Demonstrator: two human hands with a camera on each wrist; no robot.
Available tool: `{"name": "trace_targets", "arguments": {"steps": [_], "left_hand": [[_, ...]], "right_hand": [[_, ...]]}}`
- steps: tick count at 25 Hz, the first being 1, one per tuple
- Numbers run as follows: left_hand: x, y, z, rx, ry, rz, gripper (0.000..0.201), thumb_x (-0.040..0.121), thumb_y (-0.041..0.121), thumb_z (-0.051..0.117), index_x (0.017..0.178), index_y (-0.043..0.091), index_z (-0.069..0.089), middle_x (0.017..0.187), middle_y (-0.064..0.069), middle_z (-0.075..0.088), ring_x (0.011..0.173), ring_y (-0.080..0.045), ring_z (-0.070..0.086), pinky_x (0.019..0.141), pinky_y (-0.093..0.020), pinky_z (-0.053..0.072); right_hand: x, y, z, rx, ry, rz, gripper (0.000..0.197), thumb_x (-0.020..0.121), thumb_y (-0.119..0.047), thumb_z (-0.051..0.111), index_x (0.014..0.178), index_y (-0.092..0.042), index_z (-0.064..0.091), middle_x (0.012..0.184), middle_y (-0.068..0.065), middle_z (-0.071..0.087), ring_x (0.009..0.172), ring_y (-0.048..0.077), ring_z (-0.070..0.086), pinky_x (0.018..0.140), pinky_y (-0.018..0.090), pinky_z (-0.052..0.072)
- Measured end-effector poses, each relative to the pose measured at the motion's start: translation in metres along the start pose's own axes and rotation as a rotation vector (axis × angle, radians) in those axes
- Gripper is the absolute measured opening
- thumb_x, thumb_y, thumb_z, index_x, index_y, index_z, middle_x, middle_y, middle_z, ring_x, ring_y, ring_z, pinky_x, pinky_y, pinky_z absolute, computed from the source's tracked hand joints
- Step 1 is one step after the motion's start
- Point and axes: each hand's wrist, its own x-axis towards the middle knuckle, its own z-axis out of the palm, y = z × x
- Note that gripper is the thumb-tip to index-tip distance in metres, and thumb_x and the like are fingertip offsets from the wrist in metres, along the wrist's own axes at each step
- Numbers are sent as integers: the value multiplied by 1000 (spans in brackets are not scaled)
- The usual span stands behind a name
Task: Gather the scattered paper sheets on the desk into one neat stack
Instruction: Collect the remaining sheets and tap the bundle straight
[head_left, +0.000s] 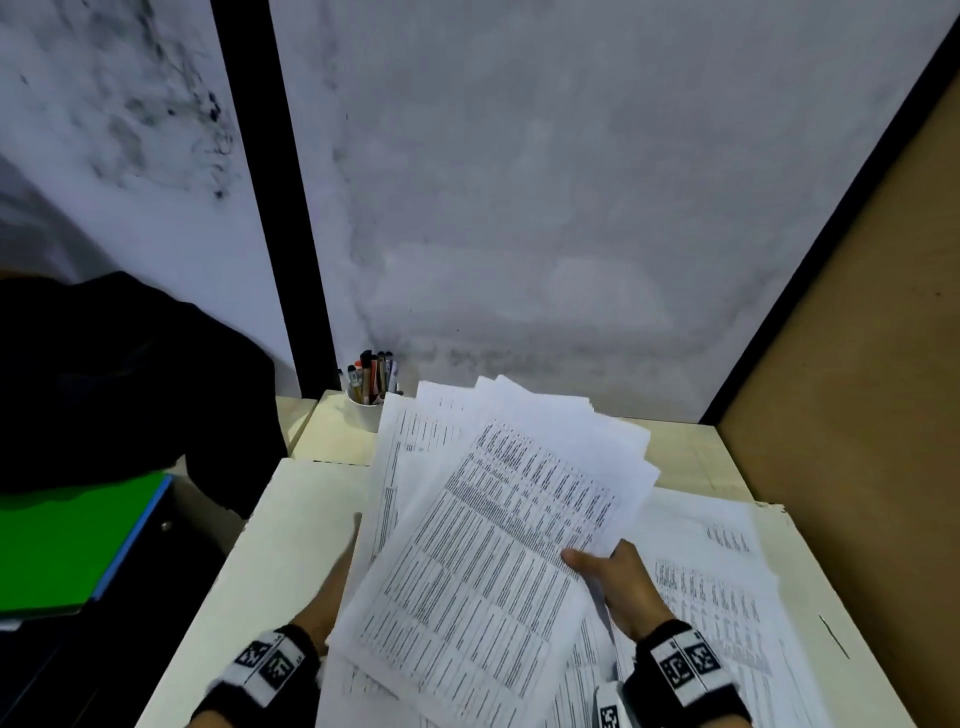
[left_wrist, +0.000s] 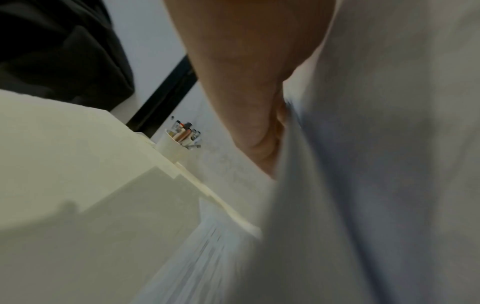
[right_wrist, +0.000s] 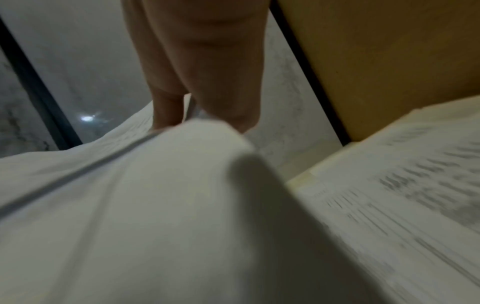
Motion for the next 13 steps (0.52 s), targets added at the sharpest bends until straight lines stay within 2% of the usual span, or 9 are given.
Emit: {"name": "trace_targets", "arguments": {"steps": [1,2,4,5,6,8,9,11,13], "left_hand": [[1,9,4,-54,-44,6,75,85,61,28,134,7,40,121,-15,58,98,-25,57,90,-46,41],[0,19,5,-76,-54,-16,73,84,62,23,132,10,45,119,-16,63,98,-27,62,91,-47,41],[-6,40,11,-84,-210,57,63,74,60,49,119,16,56,94,-2,76,88,-17,71,93,-45,45],[-2,40,12,-5,-208,127,60,64,59,64,109,20,60,88,7,77,86,-10,71,94,-40,47],[6,35,11,64,-172,202,65,51,59,76,103,23,62,87,10,77,89,-9,71,91,-36,52],[8,29,19,91,-98,301,83,31,61,83,100,18,66,92,5,77,96,-17,70,79,-28,56],[5,28,24,86,-93,339,88,28,61,84,101,15,66,93,3,77,95,-18,70,75,-26,57],[5,19,30,82,-74,355,88,25,60,84,99,18,63,87,9,77,87,-11,71,66,-18,56],[9,7,33,117,-63,332,88,24,64,82,98,21,62,88,5,77,89,-14,70,65,-18,54]], "right_hand": [[1,-7,1,-31,33,-55,21,78,8,64,94,-6,64,80,2,71,81,24,68,53,16,53],[2,-14,1,-35,55,-116,21,79,8,64,94,-6,64,79,1,70,81,24,67,53,13,51],[3,-28,4,-18,106,-219,24,78,6,66,99,-4,63,82,1,69,79,19,66,55,12,52],[4,-32,6,11,139,-259,23,77,6,67,97,-4,64,80,1,70,75,14,67,56,13,53],[2,-37,8,41,158,-296,19,76,6,67,91,-4,65,74,-1,72,69,10,68,57,14,54],[2,-41,14,107,155,-360,19,74,8,68,84,-9,66,66,-7,75,64,4,69,60,17,55],[1,-39,16,135,136,-370,22,73,10,68,83,-10,66,67,-9,75,66,4,70,62,18,57],[-1,-33,23,139,86,-361,25,70,10,70,84,-10,67,69,-10,76,69,6,70,64,19,57],[0,-24,27,111,10,-319,27,62,-3,78,86,-9,67,71,-10,76,70,6,71,61,19,56]]}}
